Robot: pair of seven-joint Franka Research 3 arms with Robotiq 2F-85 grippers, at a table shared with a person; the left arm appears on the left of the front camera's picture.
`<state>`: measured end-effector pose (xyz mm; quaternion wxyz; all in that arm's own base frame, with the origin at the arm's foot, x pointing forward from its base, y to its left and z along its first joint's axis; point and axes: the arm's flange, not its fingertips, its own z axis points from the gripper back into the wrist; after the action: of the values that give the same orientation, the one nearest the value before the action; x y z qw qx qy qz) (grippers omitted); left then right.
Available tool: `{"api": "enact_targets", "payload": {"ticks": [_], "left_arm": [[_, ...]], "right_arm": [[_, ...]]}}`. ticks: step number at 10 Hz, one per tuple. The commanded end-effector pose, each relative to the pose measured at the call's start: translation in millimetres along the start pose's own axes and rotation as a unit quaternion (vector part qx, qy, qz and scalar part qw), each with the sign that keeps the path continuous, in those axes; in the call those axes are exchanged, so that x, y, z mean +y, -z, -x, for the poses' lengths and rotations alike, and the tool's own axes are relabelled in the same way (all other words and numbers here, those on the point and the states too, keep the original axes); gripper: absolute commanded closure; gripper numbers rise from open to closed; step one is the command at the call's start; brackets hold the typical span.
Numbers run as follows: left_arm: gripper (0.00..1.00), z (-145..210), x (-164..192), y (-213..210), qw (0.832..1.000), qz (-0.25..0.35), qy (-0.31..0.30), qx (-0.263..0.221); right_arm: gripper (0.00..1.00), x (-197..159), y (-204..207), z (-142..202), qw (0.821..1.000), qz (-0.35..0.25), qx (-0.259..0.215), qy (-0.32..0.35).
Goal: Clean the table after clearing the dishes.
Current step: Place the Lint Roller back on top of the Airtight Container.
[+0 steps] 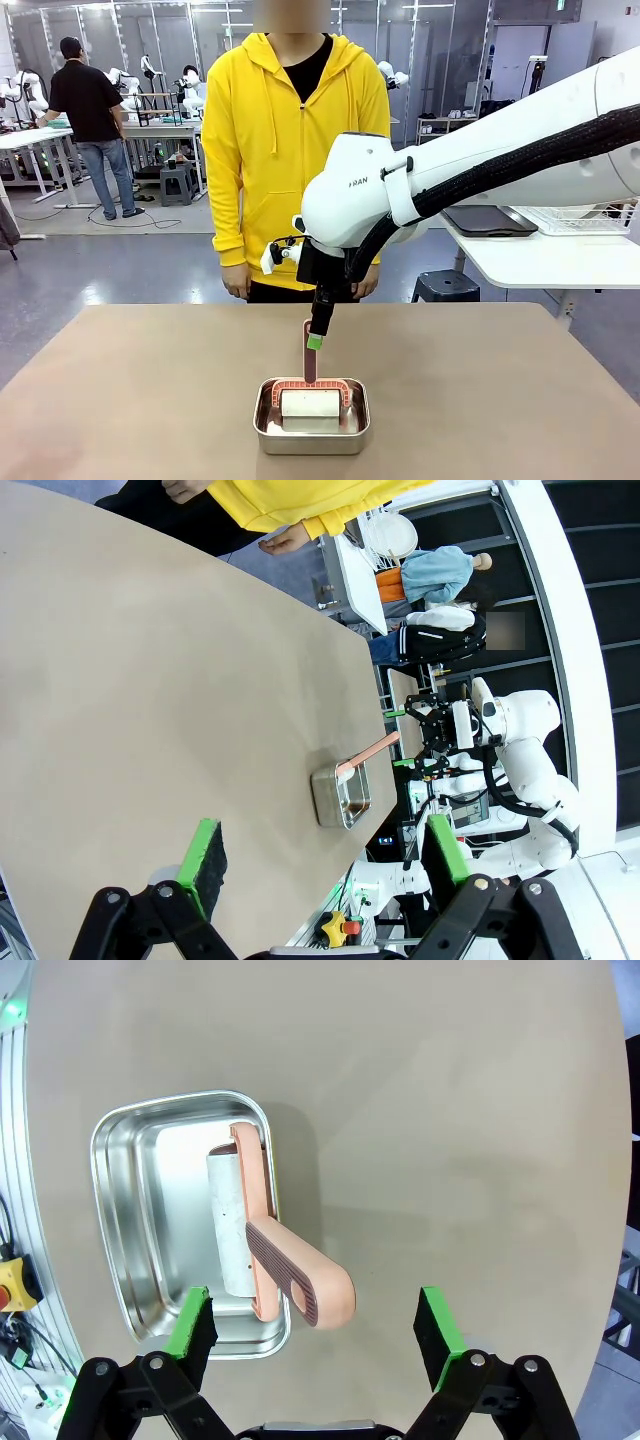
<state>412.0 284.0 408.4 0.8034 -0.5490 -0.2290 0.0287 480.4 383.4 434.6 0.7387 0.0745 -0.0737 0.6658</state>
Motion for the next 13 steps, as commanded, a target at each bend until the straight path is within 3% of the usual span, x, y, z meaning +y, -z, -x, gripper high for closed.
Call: {"api": "enact_targets", "payload": {"ticks": [1, 6, 9, 10, 11, 13], "left_arm": [[0.00, 5, -5, -1, 1.000, -0.004, -0.004, 0.000], [0.00, 5, -5, -1, 1.000, -0.004, -0.004, 0.000], [0.00, 5, -5, -1, 1.000, -0.004, -0.004, 0.000], [0.00, 5, -5, -1, 1.000, -0.004, -0.004, 0.000], [0.00, 5, -5, -1, 1.000, -0.004, -0.004, 0.000], [0.00, 5, -5, -1, 1.000, -0.004, -0.004, 0.000]], "right_arm": [[0.00, 3, 0, -1, 1.000, -0.003, -0.003, 0.001], [0.00, 0, 0, 0, 1.000, 0.000, 0.000, 0.000], [0.00, 2, -34, 19, 0.996, -0.005, -0.059, 0.060], [0.00, 1, -40, 32, 0.992, -0.032, -0.087, 0.086], [0.00, -5, -46, 54, 0.982, -0.052, -0.128, 0.129], [0.00, -27, -53, 117, 0.940, -0.121, -0.222, 0.228]]}}
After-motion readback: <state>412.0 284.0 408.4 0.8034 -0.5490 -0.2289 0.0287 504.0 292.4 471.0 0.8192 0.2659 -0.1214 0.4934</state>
